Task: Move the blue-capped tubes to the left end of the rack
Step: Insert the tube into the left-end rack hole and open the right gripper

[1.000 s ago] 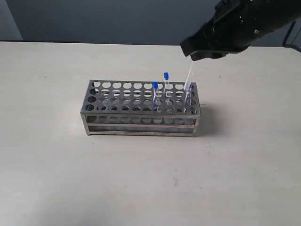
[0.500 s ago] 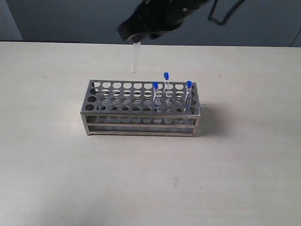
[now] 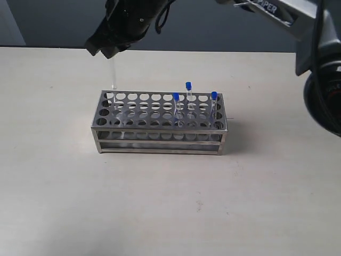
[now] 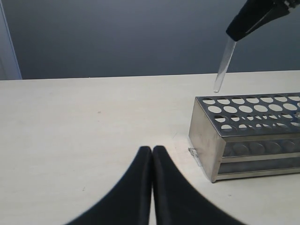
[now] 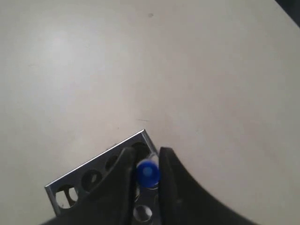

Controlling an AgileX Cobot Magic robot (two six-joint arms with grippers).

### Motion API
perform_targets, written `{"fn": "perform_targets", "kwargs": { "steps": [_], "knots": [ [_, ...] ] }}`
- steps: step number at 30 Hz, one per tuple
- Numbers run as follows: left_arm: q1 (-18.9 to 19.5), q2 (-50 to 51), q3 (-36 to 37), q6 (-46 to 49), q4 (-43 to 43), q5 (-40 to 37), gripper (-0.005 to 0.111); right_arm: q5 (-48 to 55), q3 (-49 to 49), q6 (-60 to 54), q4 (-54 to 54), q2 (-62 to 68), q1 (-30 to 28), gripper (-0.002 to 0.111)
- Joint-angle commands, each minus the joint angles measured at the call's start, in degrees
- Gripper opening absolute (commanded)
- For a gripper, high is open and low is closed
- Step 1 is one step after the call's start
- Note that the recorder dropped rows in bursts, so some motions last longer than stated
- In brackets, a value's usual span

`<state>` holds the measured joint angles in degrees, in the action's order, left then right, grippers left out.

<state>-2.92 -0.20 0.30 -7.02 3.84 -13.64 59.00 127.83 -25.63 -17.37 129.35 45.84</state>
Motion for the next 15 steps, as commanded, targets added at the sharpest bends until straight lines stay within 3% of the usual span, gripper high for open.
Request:
{"fn": "perform_targets", "kwargs": {
  "steps": [1, 15],
  "knots": [
    [-0.62, 0.20, -0.30, -0.04, 0.06, 0.40, 0.001, 0.27, 1.88, -0.32, -1.04, 2.17, -0.05, -0.001],
    [-0.62, 0.20, -0.30, -0.04, 0.06, 0.40, 0.001, -0.46, 1.88, -0.32, -2.23, 4.94, 0.57, -0.001]
  ]
}}
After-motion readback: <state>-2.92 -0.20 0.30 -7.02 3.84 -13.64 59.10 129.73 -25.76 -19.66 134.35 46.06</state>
